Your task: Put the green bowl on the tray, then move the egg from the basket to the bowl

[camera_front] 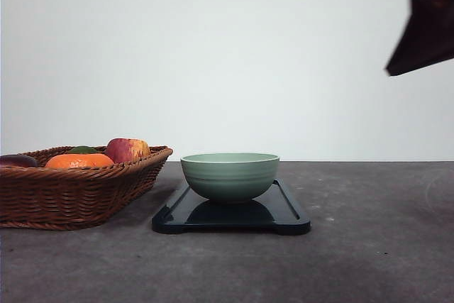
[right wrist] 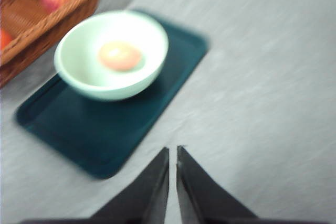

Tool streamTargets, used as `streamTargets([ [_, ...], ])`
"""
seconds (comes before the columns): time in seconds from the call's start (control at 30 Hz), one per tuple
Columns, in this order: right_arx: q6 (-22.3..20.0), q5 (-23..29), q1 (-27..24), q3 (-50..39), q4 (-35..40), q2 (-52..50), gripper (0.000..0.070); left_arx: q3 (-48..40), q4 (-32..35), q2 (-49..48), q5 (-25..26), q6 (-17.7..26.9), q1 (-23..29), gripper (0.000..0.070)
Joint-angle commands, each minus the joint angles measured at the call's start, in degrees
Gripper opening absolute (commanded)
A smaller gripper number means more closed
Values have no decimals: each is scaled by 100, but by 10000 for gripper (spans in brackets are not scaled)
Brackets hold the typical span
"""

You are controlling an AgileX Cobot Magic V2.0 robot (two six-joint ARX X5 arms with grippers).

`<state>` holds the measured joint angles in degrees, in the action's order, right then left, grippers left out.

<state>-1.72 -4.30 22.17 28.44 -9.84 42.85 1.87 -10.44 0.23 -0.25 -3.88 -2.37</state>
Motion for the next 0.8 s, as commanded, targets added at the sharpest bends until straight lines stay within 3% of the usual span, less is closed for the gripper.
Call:
streamTargets([
  [0.0, -137, 30, -106, -440, 327, -457, 16, -111, 13, -4, 2, 61, 11, 0],
  [0.13, -140, 196, -540, -1348, 753, -1651, 16, -111, 11, -4, 2, 61, 11, 0],
  [0.4, -130, 346, -1470, -2282, 773, -3531, 16, -111, 13, -4, 2, 61, 11, 0],
  [0.77, 87, 350, -1717, -2778, 596, -4264, 16, -111, 11, -4, 2, 61, 11, 0],
])
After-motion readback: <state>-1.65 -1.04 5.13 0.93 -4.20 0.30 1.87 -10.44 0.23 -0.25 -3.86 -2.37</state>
